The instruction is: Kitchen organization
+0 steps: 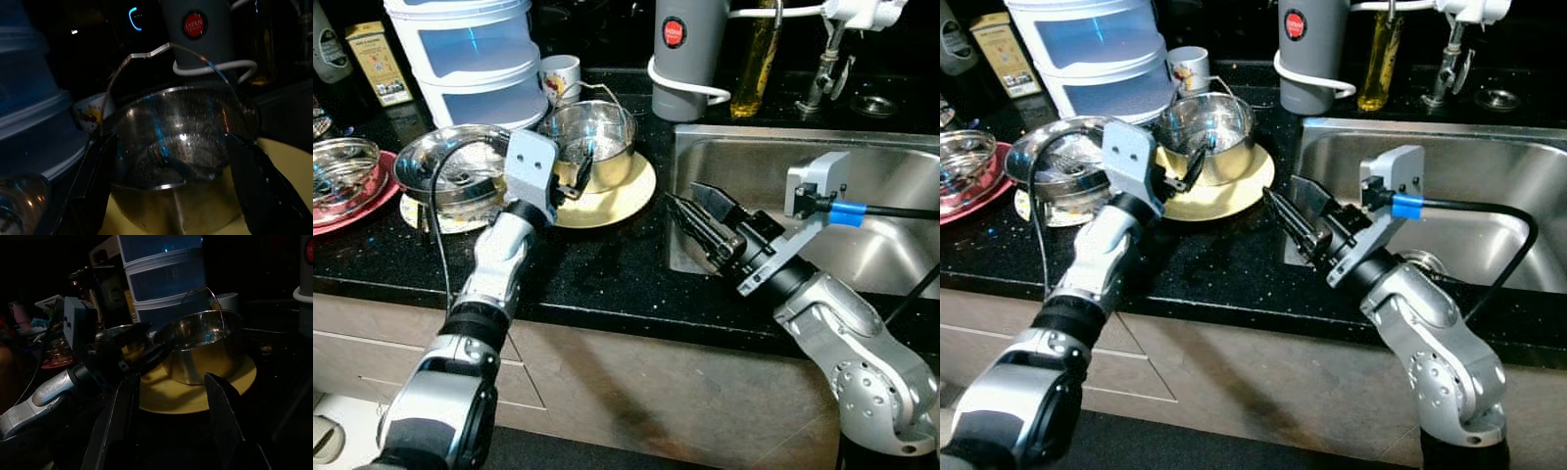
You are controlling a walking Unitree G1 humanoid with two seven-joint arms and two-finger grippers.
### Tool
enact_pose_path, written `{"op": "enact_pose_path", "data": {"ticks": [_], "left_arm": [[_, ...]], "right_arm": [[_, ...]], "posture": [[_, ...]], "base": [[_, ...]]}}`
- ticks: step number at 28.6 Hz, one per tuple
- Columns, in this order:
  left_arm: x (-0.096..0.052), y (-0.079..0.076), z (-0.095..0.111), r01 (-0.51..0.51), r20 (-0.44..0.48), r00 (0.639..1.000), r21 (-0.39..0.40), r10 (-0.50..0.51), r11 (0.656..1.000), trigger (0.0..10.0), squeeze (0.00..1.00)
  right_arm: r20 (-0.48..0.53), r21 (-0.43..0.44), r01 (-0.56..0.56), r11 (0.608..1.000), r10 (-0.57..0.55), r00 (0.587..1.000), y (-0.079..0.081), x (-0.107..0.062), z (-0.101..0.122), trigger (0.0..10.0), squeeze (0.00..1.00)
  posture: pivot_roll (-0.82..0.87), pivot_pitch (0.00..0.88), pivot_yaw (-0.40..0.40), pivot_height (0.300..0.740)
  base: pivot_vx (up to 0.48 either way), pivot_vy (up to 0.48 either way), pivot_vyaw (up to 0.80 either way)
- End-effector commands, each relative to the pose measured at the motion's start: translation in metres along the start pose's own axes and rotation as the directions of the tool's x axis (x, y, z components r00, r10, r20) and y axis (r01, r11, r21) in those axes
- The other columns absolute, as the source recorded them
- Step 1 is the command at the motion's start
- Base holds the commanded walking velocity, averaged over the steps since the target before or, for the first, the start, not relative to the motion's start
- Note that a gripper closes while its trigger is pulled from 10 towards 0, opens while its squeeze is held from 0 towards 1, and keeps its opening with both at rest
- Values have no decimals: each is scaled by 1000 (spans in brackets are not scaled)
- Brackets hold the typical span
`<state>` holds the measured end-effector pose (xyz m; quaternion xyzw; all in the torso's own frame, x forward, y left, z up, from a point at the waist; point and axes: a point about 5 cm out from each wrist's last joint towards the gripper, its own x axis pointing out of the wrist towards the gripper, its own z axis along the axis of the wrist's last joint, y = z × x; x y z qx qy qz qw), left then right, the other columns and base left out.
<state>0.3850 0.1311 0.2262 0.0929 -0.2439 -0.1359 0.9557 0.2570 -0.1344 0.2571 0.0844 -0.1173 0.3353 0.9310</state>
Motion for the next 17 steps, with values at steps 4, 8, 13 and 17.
{"op": "enact_pose_path", "data": {"ticks": [4, 8, 13, 17], "left_arm": [[2, 7, -1, -2, -10, 1000, 21, 2, 1000, 10000, 0], [3, 3, -2, 8, -14, 1000, 26, -8, 1000, 10000, 0], [4, 3, -1, 15, -6, 1000, 31, -15, 999, 0, 0], [6, 3, 0, 18, 4, 1000, 34, -18, 999, 0, 0]], "right_arm": [[-6, 19, -20, 1000, 20, 1000, 9, 2, 0, 10000, 0], [-5, 20, -15, 1000, 15, 1000, 8, -4, 2, 10000, 0], [-7, 22, -11, 1000, 12, 1000, 7, -7, 2, 10000, 0], [-9, 26, -5, 1000, 6, 1000, 6, -8, 2, 10000, 0]], "posture": [[-252, 173, 46, 740], [-255, 181, 48, 740], [-256, 188, 48, 740], [-255, 189, 50, 740]], "base": [[0, 0, 0], [0, 0, 0], [0, 0, 0], [0, 0, 0]]}}
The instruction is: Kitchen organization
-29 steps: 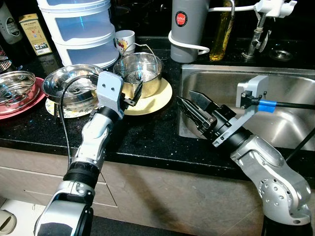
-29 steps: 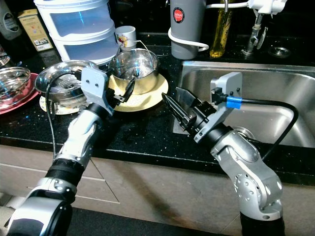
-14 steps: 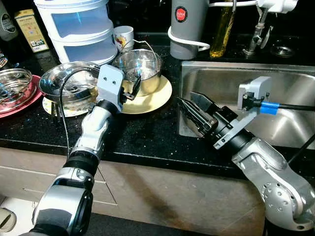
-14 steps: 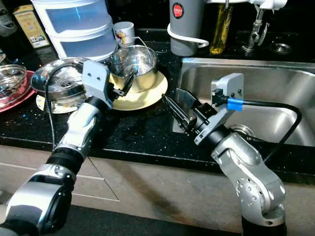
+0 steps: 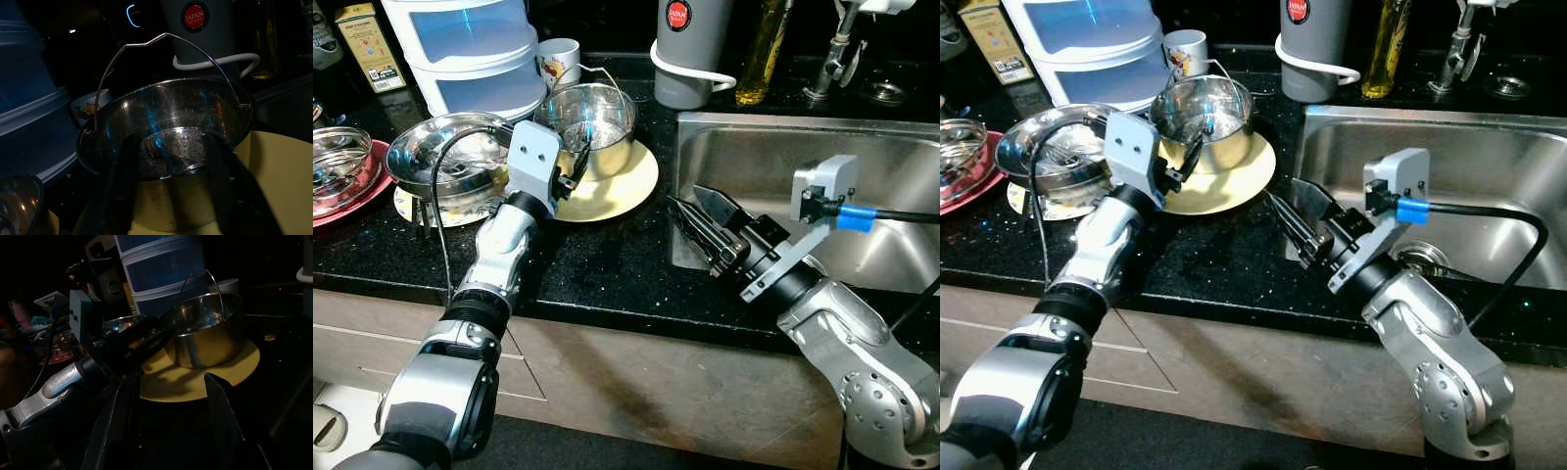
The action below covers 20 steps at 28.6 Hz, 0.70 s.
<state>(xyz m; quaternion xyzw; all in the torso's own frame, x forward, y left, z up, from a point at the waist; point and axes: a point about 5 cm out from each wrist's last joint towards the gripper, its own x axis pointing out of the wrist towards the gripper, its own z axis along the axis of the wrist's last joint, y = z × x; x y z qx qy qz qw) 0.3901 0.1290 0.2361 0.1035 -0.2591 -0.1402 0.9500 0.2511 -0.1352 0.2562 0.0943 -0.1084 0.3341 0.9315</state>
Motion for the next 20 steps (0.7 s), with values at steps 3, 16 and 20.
{"op": "enact_pose_path", "data": {"ticks": [3, 16, 20], "left_arm": [[-3, 1, -5, 9, -18, 1000, 9, -8, 1000, 0, 0], [7, 1, 10, 11, 56, 998, -26, -10, 1000, 0, 0], [14, -1, 23, 13, 118, 993, -81, -4, 997, 0, 0]], "right_arm": [[0, 4, -9, 1000, 9, 1000, 2, -2, 1, 10000, 0], [1, 4, -5, 1000, 5, 1000, -2, 3, 0, 10000, 0], [4, 0, -8, 1000, 8, 1000, -2, 6, -1, 10000, 0]], "posture": [[-254, 189, 51, 740], [-245, 164, 52, 740], [-239, 146, 52, 740]], "base": [[0, 0, 0], [0, 0, 0], [0, 0, 0]]}}
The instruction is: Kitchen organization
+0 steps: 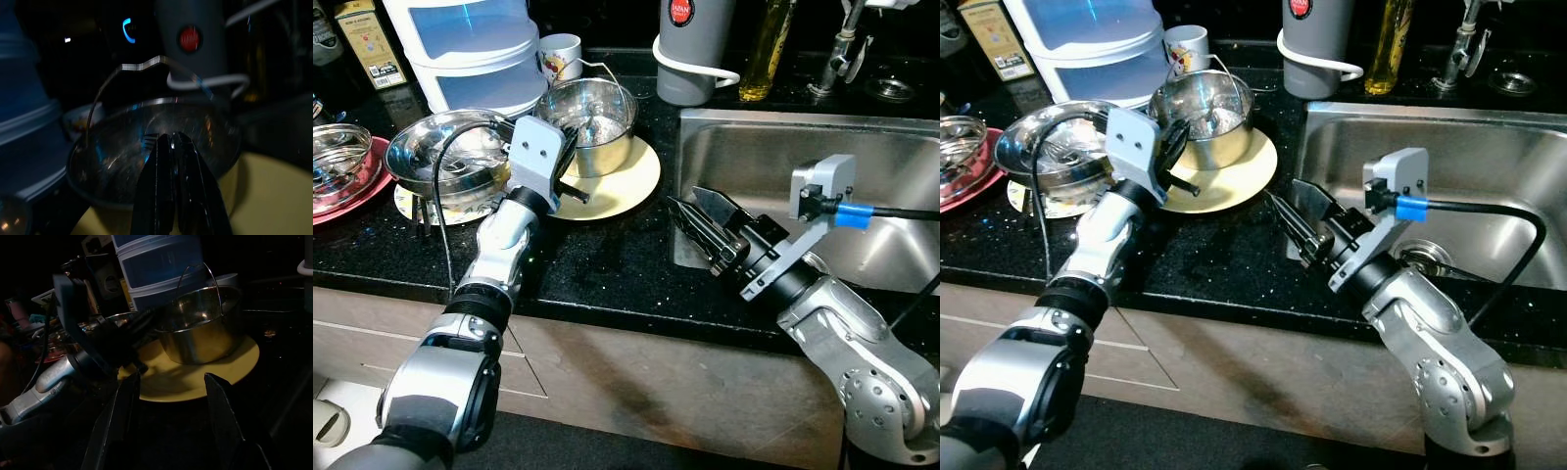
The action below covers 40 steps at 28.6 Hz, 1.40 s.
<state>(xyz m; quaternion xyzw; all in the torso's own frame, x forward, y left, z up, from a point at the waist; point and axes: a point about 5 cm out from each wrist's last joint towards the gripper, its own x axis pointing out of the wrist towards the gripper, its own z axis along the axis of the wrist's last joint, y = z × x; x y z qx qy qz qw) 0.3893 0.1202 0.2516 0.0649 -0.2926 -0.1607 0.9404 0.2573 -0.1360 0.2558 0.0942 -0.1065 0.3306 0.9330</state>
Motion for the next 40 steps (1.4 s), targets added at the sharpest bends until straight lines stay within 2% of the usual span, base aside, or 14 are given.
{"op": "enact_pose_path", "data": {"ticks": [1, 5, 10, 13, 17, 20, 26, 28, 32, 36, 40], "left_arm": [[8, 1, 13, -9, 55, 998, -35, 11, 999, 0, 0], [12, -2, 21, -13, 91, 996, -95, 22, 995, 0, 0], [8, -6, 20, -23, 91, 995, -157, 37, 987, 0, 0], [3, -10, 18, -41, 80, 995, -237, 62, 971, 0, 0], [-1, -14, 18, -56, 70, 994, -285, 79, 957, 0, 0], [-8, -23, 23, -60, 66, 994, -348, 88, 935, 0, 0], [-11, -33, 33, -27, 70, 996, -416, 61, 909, 0, 0], [-15, -42, 36, -7, 62, 997, -452, 40, 892, 0, 0], [-17, -50, 40, 13, 63, 998, -466, 19, 885, 0, 0], [-19, -53, 47, 23, 63, 998, -482, 8, 876, 0, 0], [-21, -52, 51, 21, 48, 999, -488, 3, 873, 0, 0]], "right_arm": [[10, -2, -18, 1000, 18, 1000, 2, 2, 0, 10000, 0], [18, -11, -25, 1000, 25, 1000, 1, 5, 1, 10000, 0], [28, -20, -31, 999, 31, 999, 1, 8, 3, 10000, 0], [34, -27, -36, 999, 37, 999, 0, 10, 4, 10000, 0], [38, -32, -40, 999, 41, 998, 0, 11, 5, 10000, 0], [45, -35, -45, 998, 46, 998, -1, 12, 6, 10000, 0], [50, -37, -42, 998, 44, 998, -4, 12, 5, 10000, 0], [53, -37, -36, 999, 38, 998, -6, 13, 4, 10000, 0], [59, -35, -25, 999, 27, 998, -8, 14, 3, 10000, 0], [61, -37, 99, 994, -97, 993, -24, 17, 0, 10000, 0], [72, -28, 145, 989, -143, 987, -32, 17, 1, 10000, 0]], "posture": [[-237, 141, 53, 740], [-233, 124, 52, 740], [-226, 99, 53, 740], [-220, 81, 55, 740], [-216, 75, 56, 740], [-206, 68, 53, 740], [-192, 61, 55, 740], [-187, 56, 57, 740], [-183, 51, 61, 740], [-173, 41, 63, 740], [-169, 37, 65, 740]], "base": [[0, 0, 0], [0, 0, 0], [0, 0, 0], [0, 0, 0], [0, 0, 0], [0, 0, 0], [0, 0, 0], [0, 0, 0], [0, 0, 0], [0, 0, 0], [0, 0, -409]]}}
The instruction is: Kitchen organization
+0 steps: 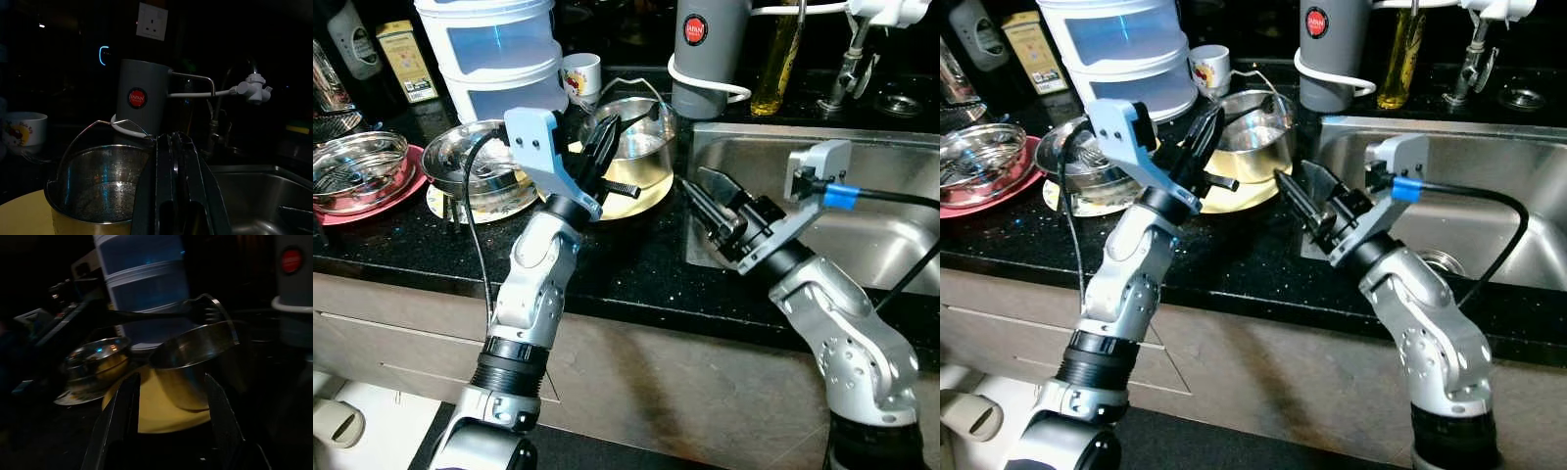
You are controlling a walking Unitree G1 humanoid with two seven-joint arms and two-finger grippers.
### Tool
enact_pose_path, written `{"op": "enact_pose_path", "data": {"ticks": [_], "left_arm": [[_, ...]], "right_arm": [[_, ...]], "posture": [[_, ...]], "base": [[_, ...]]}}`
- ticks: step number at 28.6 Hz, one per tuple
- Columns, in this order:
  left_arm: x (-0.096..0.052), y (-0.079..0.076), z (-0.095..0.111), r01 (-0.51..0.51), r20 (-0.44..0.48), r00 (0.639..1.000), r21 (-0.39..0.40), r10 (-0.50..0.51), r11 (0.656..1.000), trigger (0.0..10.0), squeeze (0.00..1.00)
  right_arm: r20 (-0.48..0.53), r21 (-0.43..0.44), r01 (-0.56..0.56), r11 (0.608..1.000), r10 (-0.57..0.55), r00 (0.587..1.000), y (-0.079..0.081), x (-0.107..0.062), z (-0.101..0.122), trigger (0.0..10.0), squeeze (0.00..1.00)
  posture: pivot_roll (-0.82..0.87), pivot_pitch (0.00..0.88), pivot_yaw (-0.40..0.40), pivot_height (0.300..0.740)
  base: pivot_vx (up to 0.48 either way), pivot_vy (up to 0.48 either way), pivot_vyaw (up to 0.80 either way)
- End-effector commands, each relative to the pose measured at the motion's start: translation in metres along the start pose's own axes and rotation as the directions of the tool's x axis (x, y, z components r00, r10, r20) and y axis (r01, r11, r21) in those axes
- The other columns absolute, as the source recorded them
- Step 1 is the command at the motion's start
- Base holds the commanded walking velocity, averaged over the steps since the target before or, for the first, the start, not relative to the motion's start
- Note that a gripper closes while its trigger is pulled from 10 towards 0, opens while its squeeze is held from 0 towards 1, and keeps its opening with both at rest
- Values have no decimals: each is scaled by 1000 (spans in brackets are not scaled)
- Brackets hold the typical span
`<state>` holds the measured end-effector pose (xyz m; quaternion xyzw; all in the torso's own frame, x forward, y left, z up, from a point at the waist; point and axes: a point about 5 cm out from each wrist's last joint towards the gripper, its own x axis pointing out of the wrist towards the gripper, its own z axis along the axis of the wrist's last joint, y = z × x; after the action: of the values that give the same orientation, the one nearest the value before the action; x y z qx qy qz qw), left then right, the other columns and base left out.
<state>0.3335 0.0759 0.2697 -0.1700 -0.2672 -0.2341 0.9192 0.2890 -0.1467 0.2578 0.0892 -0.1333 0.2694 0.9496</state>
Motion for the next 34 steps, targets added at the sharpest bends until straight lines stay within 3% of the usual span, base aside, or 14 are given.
{"op": "enact_pose_path", "data": {"ticks": [1, 13, 20, 27, 34], "left_arm": [[-2, -1, 3, -2, -2, 1000, -15, 2, 1000, 0, 0], [-16, 3, 4, -54, -89, 995, -14, 52, 998, 0, 0], [-29, -12, -2, -29, -150, 988, -37, 24, 999, 0, 0], [-26, -13, -4, 10, -154, 988, -40, -16, 999, 0, 0], [-13, 2, 0, 69, -152, 986, 18, -65, 997, 0, 0]], "right_arm": [[14, 10, 26, 1000, -26, 1000, -4, -1, 0, 10000, 0], [29, 24, 32, 999, -32, 999, -7, 0, -2, 10000, 0], [32, 28, 30, 999, -31, 999, -9, 0, -2, 10000, 0], [21, 25, 41, 999, -42, 999, -11, 0, -4, 10000, 0], [10, 18, 57, 998, -57, 998, -13, -1, -7, 10000, 0]], "posture": [[-169, 37, 65, 740], [-163, 30, 68, 740], [-154, 31, 65, 740], [-156, 28, 65, 740], [-162, 20, 66, 740]], "base": [[0, 0, -800], [0, 0, -170], [0, 0, 0], [0, 0, -343], [0, 0, -800]]}}
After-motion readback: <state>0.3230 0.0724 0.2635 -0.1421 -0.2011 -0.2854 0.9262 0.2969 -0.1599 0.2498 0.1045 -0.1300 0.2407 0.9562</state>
